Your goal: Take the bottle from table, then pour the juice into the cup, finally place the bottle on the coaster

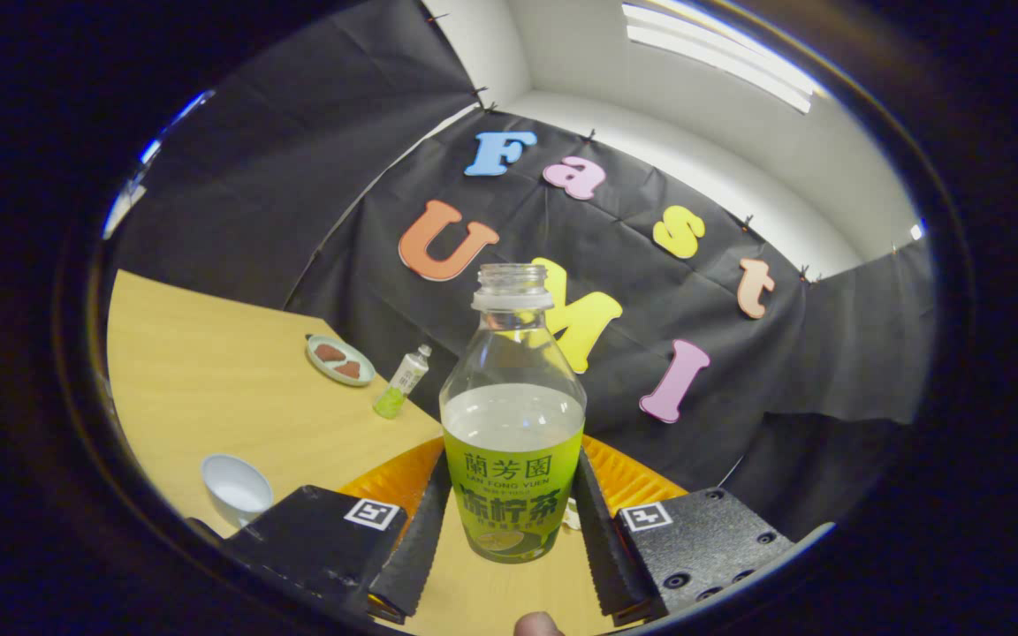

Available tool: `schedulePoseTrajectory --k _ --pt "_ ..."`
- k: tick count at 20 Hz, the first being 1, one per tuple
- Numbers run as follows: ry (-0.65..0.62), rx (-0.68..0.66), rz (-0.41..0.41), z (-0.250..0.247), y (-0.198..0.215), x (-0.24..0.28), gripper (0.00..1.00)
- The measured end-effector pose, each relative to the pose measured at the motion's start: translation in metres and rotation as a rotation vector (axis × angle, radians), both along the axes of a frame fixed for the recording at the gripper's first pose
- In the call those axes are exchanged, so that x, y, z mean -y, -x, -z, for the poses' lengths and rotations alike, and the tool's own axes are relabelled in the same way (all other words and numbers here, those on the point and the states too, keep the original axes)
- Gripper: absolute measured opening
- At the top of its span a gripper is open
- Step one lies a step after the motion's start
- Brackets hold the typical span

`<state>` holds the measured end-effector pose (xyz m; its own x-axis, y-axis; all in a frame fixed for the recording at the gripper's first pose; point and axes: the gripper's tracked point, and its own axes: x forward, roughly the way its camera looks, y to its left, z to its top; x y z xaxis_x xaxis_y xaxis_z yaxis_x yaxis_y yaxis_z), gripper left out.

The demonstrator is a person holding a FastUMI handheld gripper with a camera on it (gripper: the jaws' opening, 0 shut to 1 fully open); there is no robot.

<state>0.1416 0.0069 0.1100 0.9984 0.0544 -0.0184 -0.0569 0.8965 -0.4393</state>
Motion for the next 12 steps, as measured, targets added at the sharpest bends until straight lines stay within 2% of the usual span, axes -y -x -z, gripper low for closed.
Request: schedulePoseTrajectory --k 3,5,12 --pt "-0.176 -0.009 -0.039 -0.012 -0.008 0.002 0.76" --pt "-0.244 -0.021 -0.045 -0.018 -0.016 0.008 0.76" --pt "-0.372 -0.035 -0.09 -0.028 -0.045 0.012 0.76"
